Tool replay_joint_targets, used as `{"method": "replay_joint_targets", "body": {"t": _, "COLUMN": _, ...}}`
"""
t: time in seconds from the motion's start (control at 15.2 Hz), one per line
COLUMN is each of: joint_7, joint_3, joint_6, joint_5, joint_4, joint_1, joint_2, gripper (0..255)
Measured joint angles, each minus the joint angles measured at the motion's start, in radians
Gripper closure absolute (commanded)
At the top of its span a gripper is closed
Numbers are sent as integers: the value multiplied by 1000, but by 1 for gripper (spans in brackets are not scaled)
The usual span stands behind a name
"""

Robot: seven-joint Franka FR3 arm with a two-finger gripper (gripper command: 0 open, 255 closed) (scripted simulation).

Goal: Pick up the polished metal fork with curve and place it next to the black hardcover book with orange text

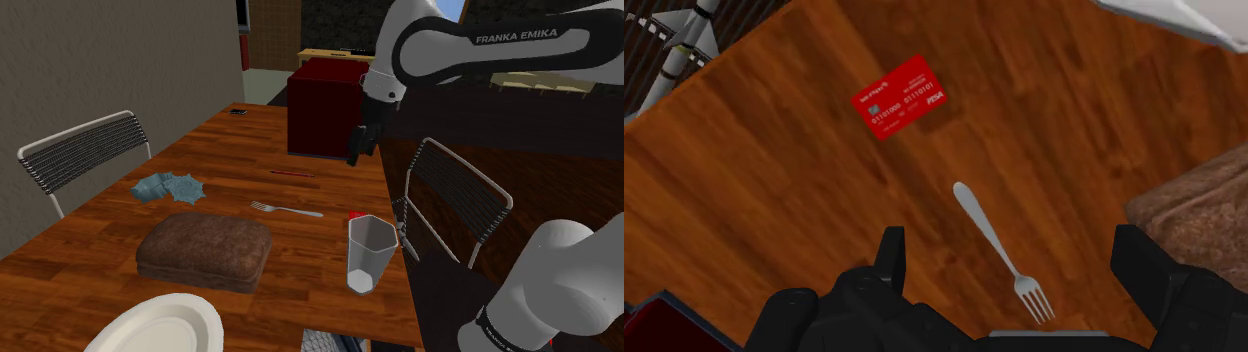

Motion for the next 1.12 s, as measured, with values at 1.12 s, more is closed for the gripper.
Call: {"method": "replay_joint_targets", "body": {"t": 1.12, "joint_7": -69, "joint_3": 71, "joint_6": 263, "joint_5": -79, "joint_4": 325, "joint_1": 62, "joint_2": 620, "gripper": 0}}
